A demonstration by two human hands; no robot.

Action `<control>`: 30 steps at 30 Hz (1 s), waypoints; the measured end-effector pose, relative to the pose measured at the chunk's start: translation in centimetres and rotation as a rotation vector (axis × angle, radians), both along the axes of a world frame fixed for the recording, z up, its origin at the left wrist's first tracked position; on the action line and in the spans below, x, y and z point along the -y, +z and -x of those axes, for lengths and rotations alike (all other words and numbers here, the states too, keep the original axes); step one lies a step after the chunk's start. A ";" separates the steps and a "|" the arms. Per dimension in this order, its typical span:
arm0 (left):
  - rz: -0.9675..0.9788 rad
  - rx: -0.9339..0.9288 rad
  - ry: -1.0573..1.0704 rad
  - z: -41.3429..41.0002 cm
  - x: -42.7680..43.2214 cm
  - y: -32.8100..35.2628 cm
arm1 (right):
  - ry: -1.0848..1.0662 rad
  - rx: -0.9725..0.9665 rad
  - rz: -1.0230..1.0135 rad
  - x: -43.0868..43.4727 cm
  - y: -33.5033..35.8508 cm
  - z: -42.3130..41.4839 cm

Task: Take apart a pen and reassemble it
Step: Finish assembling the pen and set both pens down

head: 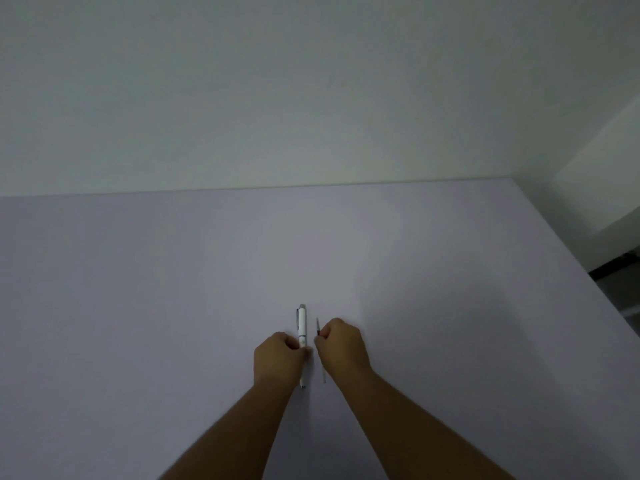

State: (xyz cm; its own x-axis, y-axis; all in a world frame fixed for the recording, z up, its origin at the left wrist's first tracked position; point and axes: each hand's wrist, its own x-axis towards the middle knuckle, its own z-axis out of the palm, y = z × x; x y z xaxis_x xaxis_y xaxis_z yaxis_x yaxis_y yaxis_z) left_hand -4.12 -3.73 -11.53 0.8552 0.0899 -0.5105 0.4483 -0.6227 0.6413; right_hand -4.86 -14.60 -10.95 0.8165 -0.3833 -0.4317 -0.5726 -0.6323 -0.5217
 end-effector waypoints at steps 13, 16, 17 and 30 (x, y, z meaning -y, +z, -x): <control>-0.028 -0.023 0.005 0.0 0.3 -0.5 | -0.034 0.029 -0.050 0.2 -0.2 0.1; -0.035 -0.034 -0.002 -0.1 0.3 -0.4 | -0.029 0.026 -0.050 0.2 -0.2 0.1; -0.039 -0.034 -0.005 -0.1 0.3 -0.5 | -0.027 0.026 -0.047 0.2 -0.2 0.1; -0.051 -0.017 -0.028 0.0 -0.1 -0.5 | -0.047 0.045 -0.050 0.3 -0.3 0.3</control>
State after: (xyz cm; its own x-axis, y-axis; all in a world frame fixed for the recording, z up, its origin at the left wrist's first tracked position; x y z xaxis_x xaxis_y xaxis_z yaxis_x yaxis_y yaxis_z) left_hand -4.12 -3.67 -12.05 0.8488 0.0929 -0.5205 0.4412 -0.6669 0.6005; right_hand -5.17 -14.88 -11.22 0.8174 -0.4003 -0.4142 -0.5760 -0.5781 -0.5780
